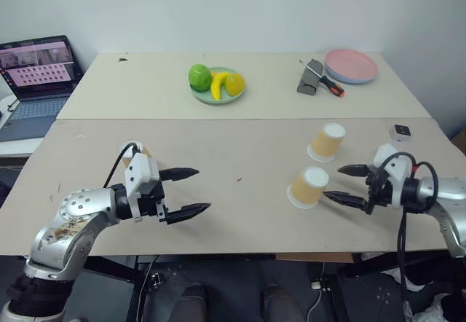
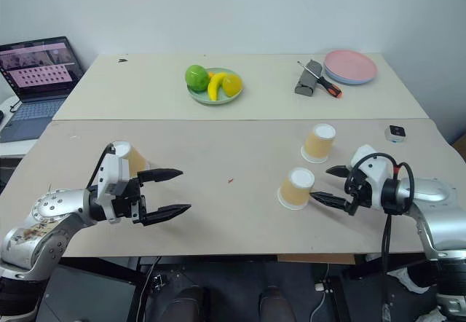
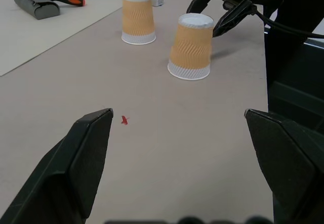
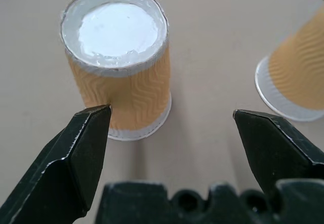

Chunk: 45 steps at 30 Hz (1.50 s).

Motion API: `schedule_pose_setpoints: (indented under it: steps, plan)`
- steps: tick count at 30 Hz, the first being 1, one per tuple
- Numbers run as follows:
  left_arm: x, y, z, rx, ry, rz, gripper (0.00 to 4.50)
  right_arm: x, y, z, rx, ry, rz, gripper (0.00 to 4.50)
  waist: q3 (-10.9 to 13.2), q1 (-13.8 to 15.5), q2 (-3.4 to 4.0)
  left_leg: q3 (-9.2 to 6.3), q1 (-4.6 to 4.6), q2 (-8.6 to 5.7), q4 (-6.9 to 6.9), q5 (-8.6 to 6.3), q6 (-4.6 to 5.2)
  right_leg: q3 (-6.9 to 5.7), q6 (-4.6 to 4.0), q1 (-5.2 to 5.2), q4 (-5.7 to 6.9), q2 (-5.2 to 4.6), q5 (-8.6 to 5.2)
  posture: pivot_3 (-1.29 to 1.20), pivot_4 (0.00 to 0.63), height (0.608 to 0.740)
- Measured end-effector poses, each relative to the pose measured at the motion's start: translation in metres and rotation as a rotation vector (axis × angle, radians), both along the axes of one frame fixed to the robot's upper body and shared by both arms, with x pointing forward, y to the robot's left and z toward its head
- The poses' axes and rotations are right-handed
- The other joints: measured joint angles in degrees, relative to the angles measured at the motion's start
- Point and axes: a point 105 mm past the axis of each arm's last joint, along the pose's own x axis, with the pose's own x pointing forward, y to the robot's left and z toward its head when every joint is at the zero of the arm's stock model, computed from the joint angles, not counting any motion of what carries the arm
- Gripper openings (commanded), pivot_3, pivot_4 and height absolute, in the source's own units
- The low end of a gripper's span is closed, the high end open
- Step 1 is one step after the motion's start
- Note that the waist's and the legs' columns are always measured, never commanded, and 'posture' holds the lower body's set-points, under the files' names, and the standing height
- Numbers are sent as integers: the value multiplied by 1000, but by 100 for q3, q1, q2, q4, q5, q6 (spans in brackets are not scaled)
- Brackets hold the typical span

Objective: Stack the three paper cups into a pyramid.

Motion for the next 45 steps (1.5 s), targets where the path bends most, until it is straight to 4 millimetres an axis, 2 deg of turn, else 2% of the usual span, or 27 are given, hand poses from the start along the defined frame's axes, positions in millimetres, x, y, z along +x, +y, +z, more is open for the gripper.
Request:
schedule_pose_setpoints:
  steps: [13,19,27,32,35,38,45]
  plan:
    - [3,4,5,7,-12,20,4443,-10,22,8,28,23,104,4500,0,-4,0,0,2,1,0,0,0,-1,0,0,2,1,0,0,150,740]
    - [4,4,7,6,-17,30,4443,-3,36,9,37,8,123,4500,0,-45,0,-2,2,1,0,0,0,-2,0,-1,6,1,0,0,150,740]
    - [6,6,6,7,-5,50,4443,4,40,0,38,26,112,4500,0,-45,-1,-2,1,1,0,0,0,-1,0,-3,7,1,0,0,150,740]
    - [7,6,6,7,-6,55,4443,8,42,3,42,18,114,4500,0,-47,0,-2,2,1,0,0,0,-1,0,-4,9,1,0,0,150,740]
    - [7,6,6,7,-9,59,4500,8,42,3,39,16,114,3807,0,-47,0,-2,0,0,0,0,0,-1,0,-4,8,1,0,0,150,740]
    - [7,6,7,7,-10,59,4500,8,42,3,39,17,115,2892,0,-47,0,-2,1,1,0,0,0,-1,0,-4,9,1,0,0,150,740]
    - [6,5,7,9,-13,58,4500,10,47,5,44,5,123,2892,0,-52,0,-2,1,0,0,0,0,-1,0,-4,10,1,0,0,150,740]
